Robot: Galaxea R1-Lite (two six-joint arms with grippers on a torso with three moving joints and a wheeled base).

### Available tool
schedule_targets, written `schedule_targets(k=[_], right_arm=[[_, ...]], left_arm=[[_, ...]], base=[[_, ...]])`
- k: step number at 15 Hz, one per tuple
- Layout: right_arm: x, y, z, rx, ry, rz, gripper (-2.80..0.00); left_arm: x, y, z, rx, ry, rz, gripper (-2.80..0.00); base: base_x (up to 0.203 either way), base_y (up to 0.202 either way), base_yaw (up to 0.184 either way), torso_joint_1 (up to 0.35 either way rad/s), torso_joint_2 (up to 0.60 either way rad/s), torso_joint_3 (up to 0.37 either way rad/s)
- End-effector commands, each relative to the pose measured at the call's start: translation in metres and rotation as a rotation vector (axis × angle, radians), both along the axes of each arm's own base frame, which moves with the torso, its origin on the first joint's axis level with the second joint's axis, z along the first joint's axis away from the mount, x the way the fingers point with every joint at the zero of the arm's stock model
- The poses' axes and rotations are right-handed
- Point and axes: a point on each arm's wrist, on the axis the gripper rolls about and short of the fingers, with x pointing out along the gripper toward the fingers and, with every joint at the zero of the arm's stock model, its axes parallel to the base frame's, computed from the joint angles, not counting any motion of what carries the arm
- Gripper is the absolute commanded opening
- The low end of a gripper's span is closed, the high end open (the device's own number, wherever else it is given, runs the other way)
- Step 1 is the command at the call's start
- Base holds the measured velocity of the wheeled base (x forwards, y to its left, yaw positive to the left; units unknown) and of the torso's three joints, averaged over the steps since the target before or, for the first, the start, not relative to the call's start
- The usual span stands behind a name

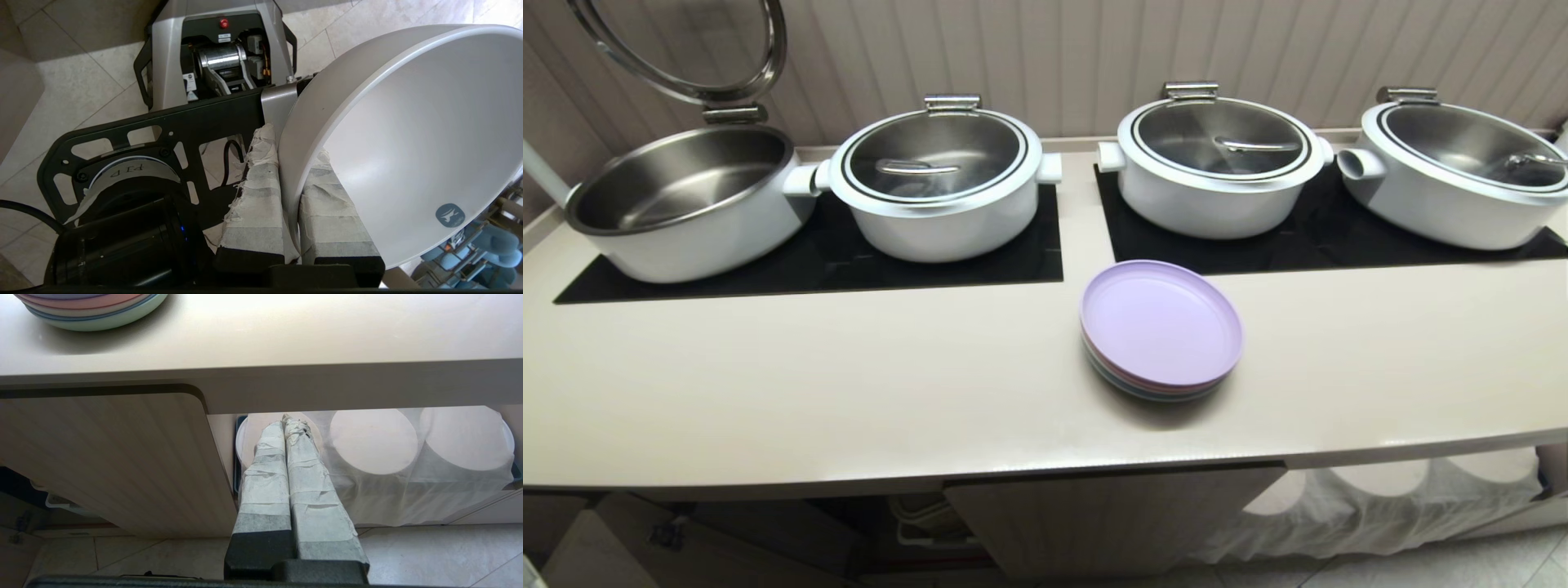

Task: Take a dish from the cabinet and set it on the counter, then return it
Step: Put it back into the cabinet

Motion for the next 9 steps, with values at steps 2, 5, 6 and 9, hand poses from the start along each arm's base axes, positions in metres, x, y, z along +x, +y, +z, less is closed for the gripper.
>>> schedule_targets(k=[2,5,6,9], right_arm=[[0.0,0.0,0.0,0.0,0.0,0.0,-2.8],[0.0,0.0,0.0,0.0,0.0,0.0,-2.8],[0.0,0.0,0.0,0.0,0.0,0.001,-2.8],[0.0,0.0,0.0,0.0,0.0,0.0,-2.8]], left_arm=[[-0.0072,-0.0003,-0.0034,0.0,-0.007,-0.029,-2.8],[-0.0078,0.0006,-0.0021,0.036,0.022,0.009,-2.8],[-0.0103,0.0012,-0.0035,0.06,0.047,0.004,-2.8],[-0.0129,0.0021,-0.0077,0.118,0.06,-0.054,-2.8]], base=[[0.0,0.0,0.0,0.0,0.0,0.0],[0.0,0.0,0.0,0.0,0.0,0.0],[0.0,0.0,0.0,0.0,0.0,0.0],[0.0,0.0,0.0,0.0,0.0,0.0]])
